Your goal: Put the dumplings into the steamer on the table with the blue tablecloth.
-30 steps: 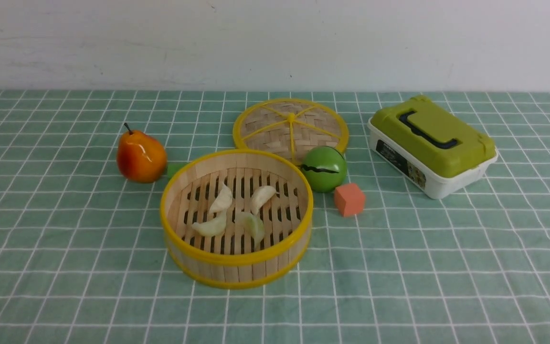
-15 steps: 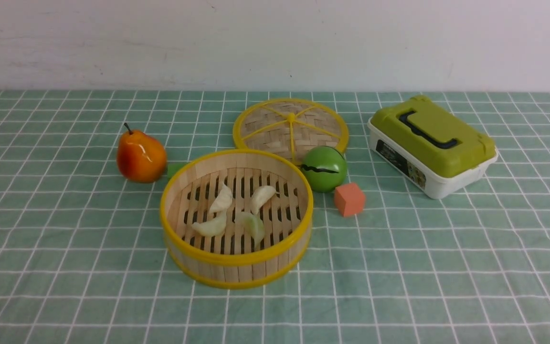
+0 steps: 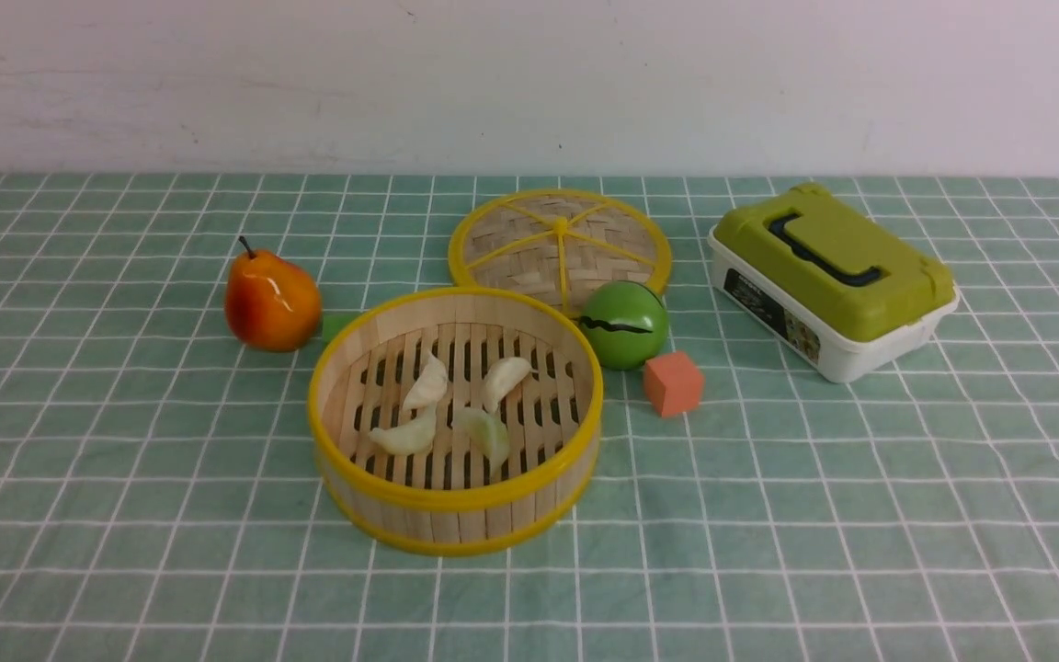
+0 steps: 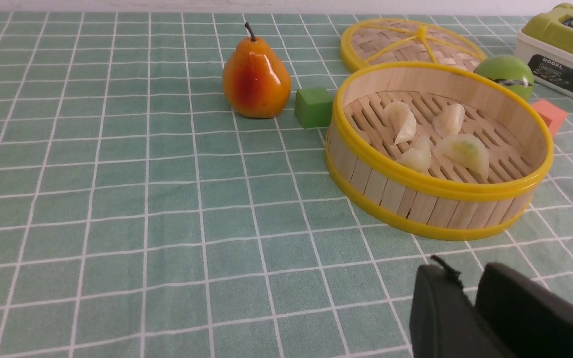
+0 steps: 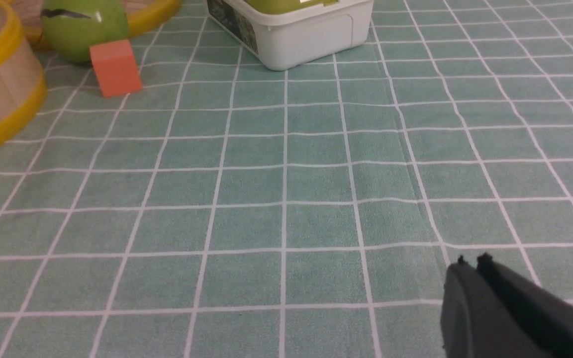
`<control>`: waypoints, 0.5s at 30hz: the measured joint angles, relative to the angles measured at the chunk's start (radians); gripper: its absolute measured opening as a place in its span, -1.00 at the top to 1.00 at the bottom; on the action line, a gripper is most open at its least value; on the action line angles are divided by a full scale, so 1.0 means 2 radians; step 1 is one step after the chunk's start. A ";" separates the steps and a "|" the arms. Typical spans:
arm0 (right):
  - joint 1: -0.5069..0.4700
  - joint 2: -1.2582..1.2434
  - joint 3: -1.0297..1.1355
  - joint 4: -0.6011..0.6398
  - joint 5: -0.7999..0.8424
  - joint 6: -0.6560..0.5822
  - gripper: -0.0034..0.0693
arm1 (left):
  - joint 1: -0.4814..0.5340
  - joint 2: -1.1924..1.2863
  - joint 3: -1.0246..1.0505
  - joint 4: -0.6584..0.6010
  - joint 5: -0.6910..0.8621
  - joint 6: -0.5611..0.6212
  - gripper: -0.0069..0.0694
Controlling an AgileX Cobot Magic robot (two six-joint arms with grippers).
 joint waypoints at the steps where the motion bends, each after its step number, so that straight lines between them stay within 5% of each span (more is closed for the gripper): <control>1: 0.000 0.000 0.000 0.000 0.000 0.000 0.86 | 0.000 0.000 0.000 0.000 0.000 0.000 0.52; 15: 0.000 0.000 0.000 0.000 0.000 0.000 0.80 | 0.000 0.000 0.000 0.000 0.000 0.000 0.50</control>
